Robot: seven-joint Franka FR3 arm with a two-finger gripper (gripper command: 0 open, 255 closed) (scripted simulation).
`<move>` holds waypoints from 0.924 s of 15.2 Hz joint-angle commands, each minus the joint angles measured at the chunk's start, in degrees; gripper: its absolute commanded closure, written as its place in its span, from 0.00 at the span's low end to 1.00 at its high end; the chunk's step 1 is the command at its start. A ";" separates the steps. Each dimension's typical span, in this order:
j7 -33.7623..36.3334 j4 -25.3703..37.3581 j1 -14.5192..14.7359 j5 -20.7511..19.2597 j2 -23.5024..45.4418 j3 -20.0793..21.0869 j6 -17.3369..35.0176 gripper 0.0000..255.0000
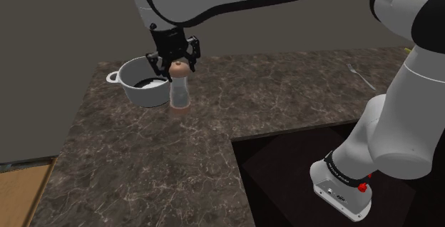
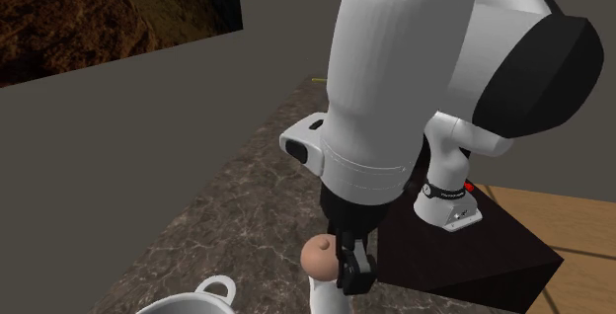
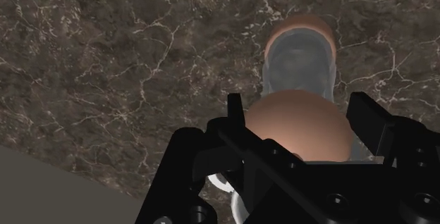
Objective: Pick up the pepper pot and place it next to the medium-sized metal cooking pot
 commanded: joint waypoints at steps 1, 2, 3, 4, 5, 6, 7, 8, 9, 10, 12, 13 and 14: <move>0.26 -1.40 -0.04 -0.06 0.08 -0.02 1.49 1.00; 0.38 -2.12 -0.07 -0.10 0.12 -0.04 2.24 1.00; 0.49 -2.82 -0.10 -0.14 0.17 -0.06 2.98 1.00; 0.61 -3.50 -0.13 -0.18 0.23 -0.08 3.71 1.00; 0.73 -4.17 -0.15 -0.23 0.31 -0.10 4.44 1.00; 0.85 -4.82 -0.17 -0.29 0.40 -0.12 5.16 1.00; 0.97 -5.45 -0.19 -0.35 0.50 -0.14 5.88 1.00; 1.10 -6.07 -0.21 -0.41 0.61 -0.16 6.60 1.00; 1.22 -6.66 -0.22 -0.48 0.74 -0.18 7.31 1.00; 1.35 -7.25 -0.24 -0.56 0.88 -0.20 8.02 1.00; 1.62 -8.37 -0.26 -0.73 1.19 -0.25 9.41 1.00; 1.76 -8.91 -0.26 -0.82 1.37 -0.28 10.11 1.00; 1.90 -9.43 -0.27 -0.92 1.56 -0.31 10.80 1.00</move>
